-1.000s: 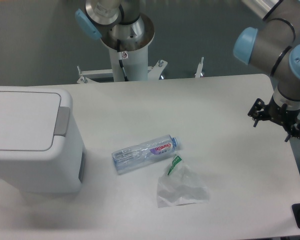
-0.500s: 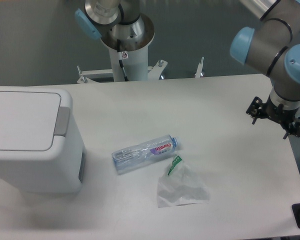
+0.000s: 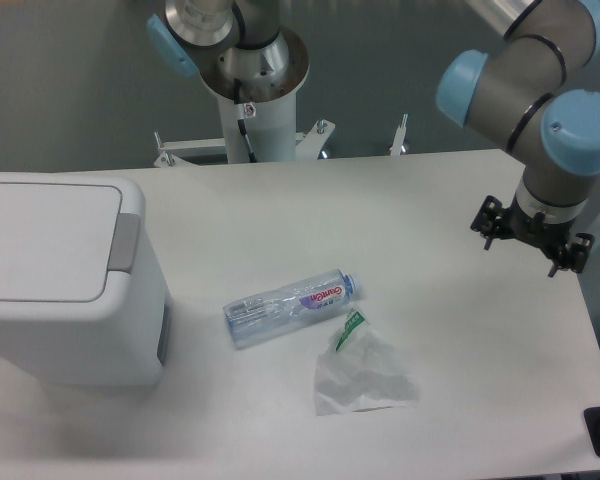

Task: Open the trash can
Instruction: 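Move the gripper over the table toward the water bottle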

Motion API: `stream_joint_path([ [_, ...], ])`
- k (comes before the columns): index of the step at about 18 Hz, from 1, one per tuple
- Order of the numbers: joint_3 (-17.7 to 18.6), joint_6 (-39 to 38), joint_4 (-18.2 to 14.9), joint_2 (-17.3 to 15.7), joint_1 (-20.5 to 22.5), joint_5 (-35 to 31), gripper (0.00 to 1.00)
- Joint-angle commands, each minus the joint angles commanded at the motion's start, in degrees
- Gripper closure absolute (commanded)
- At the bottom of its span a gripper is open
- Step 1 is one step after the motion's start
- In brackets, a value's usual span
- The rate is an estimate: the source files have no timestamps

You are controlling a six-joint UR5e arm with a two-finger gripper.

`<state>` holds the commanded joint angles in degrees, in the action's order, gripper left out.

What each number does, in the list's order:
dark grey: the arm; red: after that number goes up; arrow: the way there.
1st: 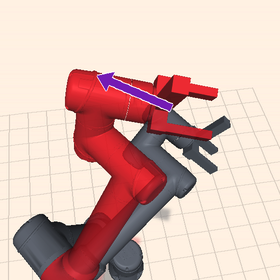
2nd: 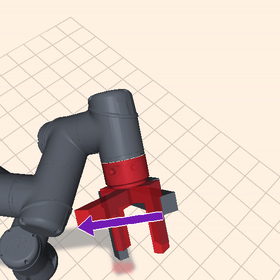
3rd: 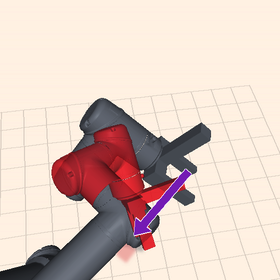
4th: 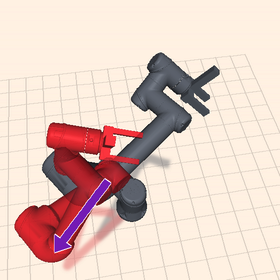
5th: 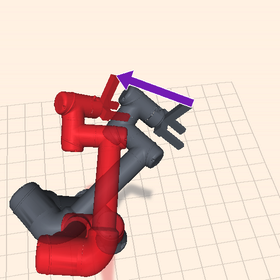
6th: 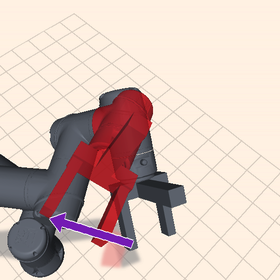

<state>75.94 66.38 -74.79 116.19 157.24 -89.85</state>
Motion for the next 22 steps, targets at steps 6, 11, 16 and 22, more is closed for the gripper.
stream_joint_path([
  [6,0.7,-14.6,-1.2,-1.0,-2.1,8.8,0.0],
  [11,1.1,-25.7,-4.9,-2.9,-5.5,13.1,0.0],
  [16,1.4,-36.1,-6.9,-5.0,-10.1,15.6,0.0],
  [22,1.2,-39.4,-7.2,-7.2,-14.2,16.8,0.0],
])
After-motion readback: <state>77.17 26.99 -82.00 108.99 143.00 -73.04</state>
